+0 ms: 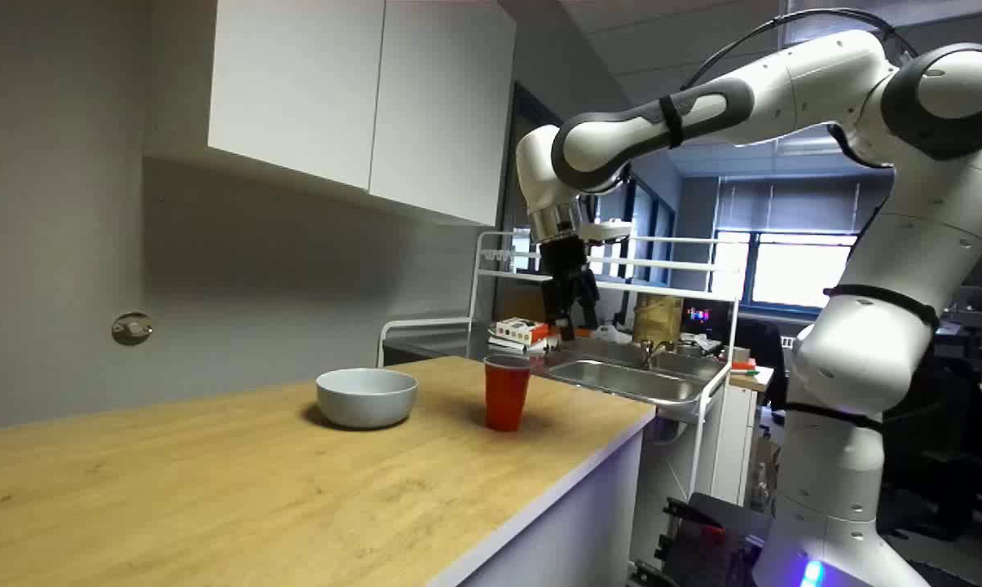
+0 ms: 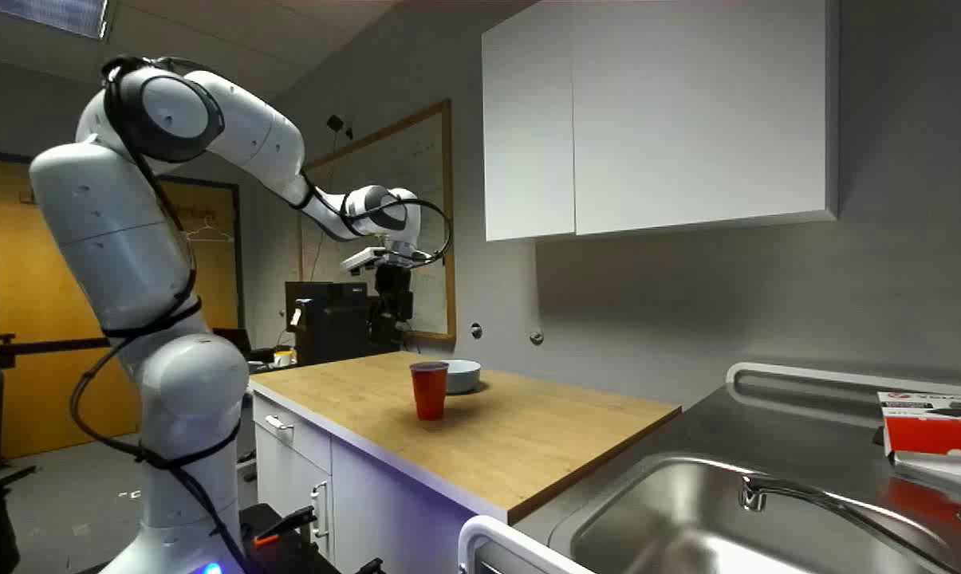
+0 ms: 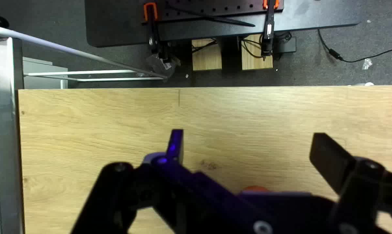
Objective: Pour the contents of the orange cup into the grey bowl
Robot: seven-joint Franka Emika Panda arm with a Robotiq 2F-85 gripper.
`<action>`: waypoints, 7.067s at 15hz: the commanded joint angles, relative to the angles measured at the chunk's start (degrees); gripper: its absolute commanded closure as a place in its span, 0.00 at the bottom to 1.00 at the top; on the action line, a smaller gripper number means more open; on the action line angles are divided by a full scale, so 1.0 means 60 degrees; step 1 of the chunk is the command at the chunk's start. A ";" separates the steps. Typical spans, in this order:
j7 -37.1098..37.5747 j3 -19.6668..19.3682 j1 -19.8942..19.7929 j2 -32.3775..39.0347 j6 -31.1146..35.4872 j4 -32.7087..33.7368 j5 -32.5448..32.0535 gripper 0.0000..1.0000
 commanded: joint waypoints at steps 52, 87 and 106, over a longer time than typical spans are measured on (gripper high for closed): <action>0.3967 -0.1240 -0.0244 0.2632 0.3299 0.0479 0.0710 0.00; 0.7314 -0.0138 0.1231 0.4072 0.0589 0.4904 -0.2372 0.94; 0.8060 -0.1075 0.4511 0.9442 -0.3974 1.1247 -0.7362 0.95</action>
